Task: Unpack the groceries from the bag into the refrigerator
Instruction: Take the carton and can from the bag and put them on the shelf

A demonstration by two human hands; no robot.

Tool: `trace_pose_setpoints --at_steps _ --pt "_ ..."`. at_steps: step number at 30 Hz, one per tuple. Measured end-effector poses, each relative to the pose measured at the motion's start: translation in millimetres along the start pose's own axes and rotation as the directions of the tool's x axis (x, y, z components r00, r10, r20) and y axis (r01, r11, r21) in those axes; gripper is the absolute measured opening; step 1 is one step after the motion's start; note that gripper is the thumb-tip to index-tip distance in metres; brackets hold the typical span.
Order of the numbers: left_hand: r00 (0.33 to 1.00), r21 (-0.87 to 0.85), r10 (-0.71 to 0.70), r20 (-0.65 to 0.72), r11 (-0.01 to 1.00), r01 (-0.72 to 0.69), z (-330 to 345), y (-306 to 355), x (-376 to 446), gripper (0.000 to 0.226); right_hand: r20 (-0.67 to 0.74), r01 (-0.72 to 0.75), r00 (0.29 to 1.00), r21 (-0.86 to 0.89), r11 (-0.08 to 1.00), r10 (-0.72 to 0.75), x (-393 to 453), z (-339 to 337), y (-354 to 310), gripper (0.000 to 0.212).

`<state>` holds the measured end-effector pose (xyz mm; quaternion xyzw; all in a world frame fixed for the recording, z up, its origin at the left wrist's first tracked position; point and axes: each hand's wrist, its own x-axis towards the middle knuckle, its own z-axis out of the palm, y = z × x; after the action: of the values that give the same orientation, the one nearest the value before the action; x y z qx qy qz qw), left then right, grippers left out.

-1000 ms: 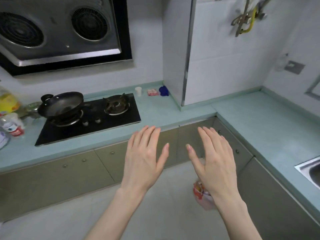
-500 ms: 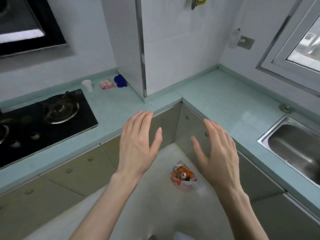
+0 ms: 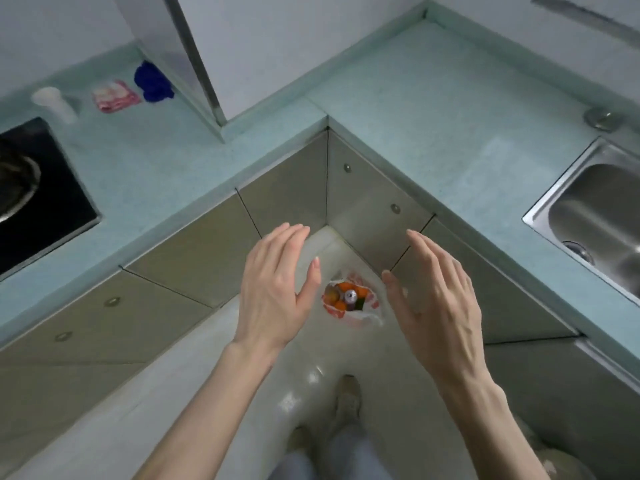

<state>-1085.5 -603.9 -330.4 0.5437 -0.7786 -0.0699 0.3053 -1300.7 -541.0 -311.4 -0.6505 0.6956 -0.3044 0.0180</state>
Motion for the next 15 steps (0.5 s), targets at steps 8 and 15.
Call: trace_pose_setpoints --at_steps 8,15 --pt "0.991 -0.004 -0.070 0.118 0.998 0.070 155.8 -64.7 -40.3 0.044 0.050 -0.033 0.998 -0.037 0.999 0.035 -32.8 135.0 94.1 0.054" --pt "0.982 -0.024 -0.036 0.183 0.999 0.041 290.3 -135.6 -106.5 0.046 0.165 -0.066 0.983 -0.083 0.994 0.079 -79.1 264.8 179.6 0.064"
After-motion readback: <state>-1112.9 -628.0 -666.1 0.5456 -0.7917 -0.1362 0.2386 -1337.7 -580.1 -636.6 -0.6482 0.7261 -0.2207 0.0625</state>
